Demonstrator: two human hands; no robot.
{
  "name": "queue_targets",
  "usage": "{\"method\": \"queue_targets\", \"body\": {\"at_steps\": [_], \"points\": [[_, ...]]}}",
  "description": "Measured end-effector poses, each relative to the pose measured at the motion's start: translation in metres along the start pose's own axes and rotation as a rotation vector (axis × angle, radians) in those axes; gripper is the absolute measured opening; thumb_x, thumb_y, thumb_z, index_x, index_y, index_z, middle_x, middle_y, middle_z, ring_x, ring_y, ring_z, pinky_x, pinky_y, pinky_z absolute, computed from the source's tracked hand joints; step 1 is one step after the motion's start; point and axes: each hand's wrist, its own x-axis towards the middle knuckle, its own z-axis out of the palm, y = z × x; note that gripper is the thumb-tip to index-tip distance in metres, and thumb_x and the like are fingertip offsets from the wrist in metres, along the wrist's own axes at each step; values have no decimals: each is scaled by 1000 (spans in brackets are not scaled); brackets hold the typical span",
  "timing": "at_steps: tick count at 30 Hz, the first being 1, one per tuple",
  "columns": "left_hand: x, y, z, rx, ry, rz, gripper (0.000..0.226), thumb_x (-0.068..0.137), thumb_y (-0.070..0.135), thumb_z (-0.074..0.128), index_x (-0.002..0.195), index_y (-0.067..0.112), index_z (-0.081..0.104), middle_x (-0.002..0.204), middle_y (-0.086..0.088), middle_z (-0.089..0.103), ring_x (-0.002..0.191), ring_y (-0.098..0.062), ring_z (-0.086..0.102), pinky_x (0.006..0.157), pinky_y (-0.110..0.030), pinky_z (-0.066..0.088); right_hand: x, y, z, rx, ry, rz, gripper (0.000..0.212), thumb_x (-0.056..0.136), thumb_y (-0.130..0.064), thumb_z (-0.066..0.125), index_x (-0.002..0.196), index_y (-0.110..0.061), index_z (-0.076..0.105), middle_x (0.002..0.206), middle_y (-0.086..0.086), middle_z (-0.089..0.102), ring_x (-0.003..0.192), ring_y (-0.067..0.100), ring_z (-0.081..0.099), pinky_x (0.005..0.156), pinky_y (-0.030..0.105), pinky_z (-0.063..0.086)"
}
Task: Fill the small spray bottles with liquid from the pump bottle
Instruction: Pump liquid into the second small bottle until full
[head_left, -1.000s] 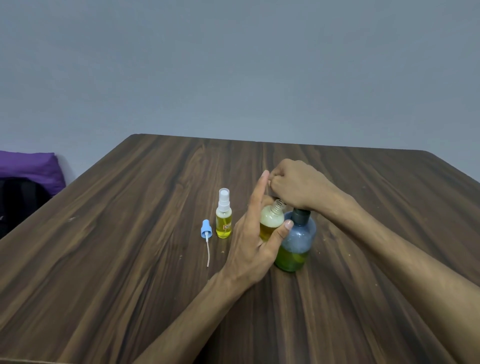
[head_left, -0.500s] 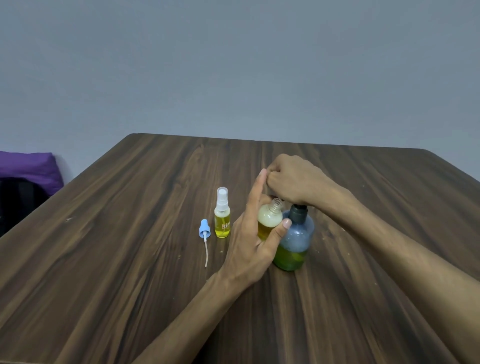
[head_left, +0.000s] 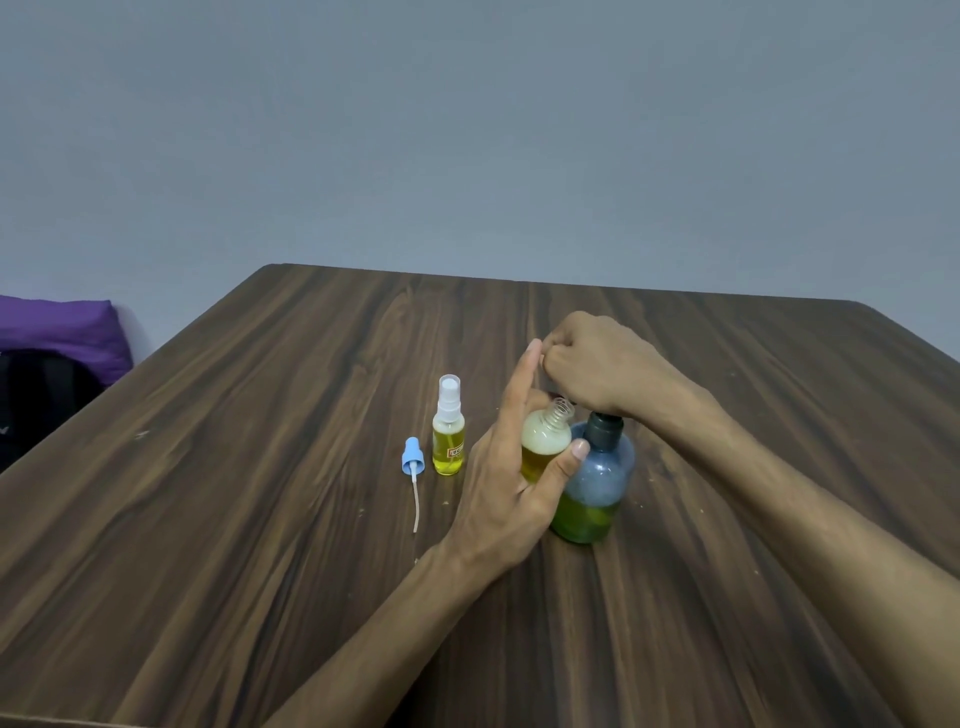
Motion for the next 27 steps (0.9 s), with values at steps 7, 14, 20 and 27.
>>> {"method": "queue_targets", "body": {"at_steps": [7,14,20,27], "points": [[-1,-1,-1,-4,-3,-12,83,101,26,67,169,29,19,111,29,60,105,-9,67,99,-30,54,-1,4,1,86,12,1,36,91,-14,44,55,-17,45,51,-6,45,53,18,42,55,31,36],[1,1,-1,-1,1,-14,82,99,32,67,166,35,20,113,32,60,107,-8,67,98,-18,50,-4,1,-11,438,18,14,29,77,-1,44,56,-12,60,46,-4,49,40,4,43,52,24,41],[0,0,-1,-12,10,-12,83,98,35,67,167,37,20,113,26,62,106,-13,69,97,-19,51,3,-2,-20,331,-7,-7,25,75,-7,49,60,-10,69,52,-4,60,52,12,52,62,34,49],[0,1,-1,-1,2,-14,87,96,17,72,166,33,22,111,29,63,102,-6,68,95,-12,48,-1,-1,-12,250,-43,36,32,78,-13,46,53,-20,64,58,-1,69,58,17,62,74,46,60]]}}
